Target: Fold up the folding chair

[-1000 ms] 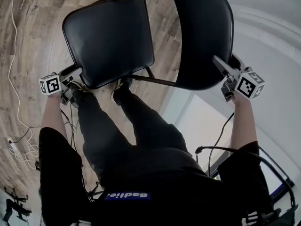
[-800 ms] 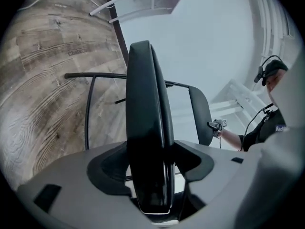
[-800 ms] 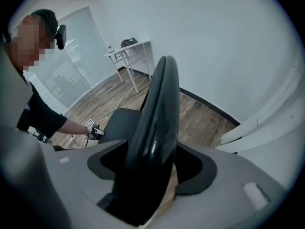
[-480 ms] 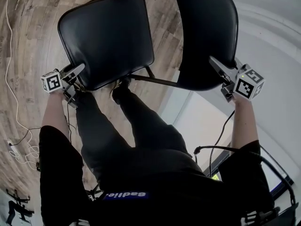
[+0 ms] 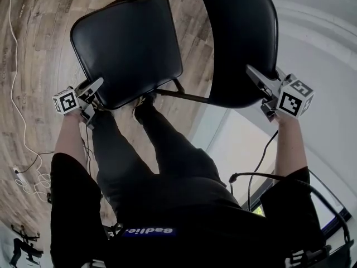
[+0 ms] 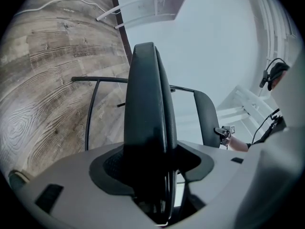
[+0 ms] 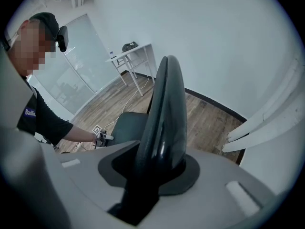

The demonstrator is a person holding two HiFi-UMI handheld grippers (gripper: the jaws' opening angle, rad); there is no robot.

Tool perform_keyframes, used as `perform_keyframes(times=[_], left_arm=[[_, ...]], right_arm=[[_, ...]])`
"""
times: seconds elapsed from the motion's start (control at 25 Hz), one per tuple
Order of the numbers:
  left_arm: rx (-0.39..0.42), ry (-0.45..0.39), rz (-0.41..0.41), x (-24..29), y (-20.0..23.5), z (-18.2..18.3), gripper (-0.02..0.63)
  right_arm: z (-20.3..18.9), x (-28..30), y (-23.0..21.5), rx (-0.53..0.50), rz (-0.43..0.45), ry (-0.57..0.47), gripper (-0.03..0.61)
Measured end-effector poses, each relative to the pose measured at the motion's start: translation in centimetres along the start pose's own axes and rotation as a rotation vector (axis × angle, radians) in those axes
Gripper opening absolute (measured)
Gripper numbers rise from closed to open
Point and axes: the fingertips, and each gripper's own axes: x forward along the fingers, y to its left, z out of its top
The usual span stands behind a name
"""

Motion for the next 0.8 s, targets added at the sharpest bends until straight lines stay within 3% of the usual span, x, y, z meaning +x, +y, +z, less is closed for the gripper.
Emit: perform_keyframes(times=[0.08, 0.24, 0.8], left_arm=[[0.011, 0.007, 0.037, 0.2, -0.4, 0.0, 0.264], [-0.018, 0.004, 0.037, 0.6, -1.9, -0.2, 0.262], [-0.027, 0.009, 0.107, 1.9, -11.7, -0.8, 0.256]], right_arm=[[0.2, -0.2, 0.2, 0.001, -0.001, 0.000, 0.097], [0.9, -0.8, 1.1, -0.003, -0.005, 0.000, 0.086], [2.6, -5.7, 5.5, -0.051, -0.088, 0.019, 0.071]])
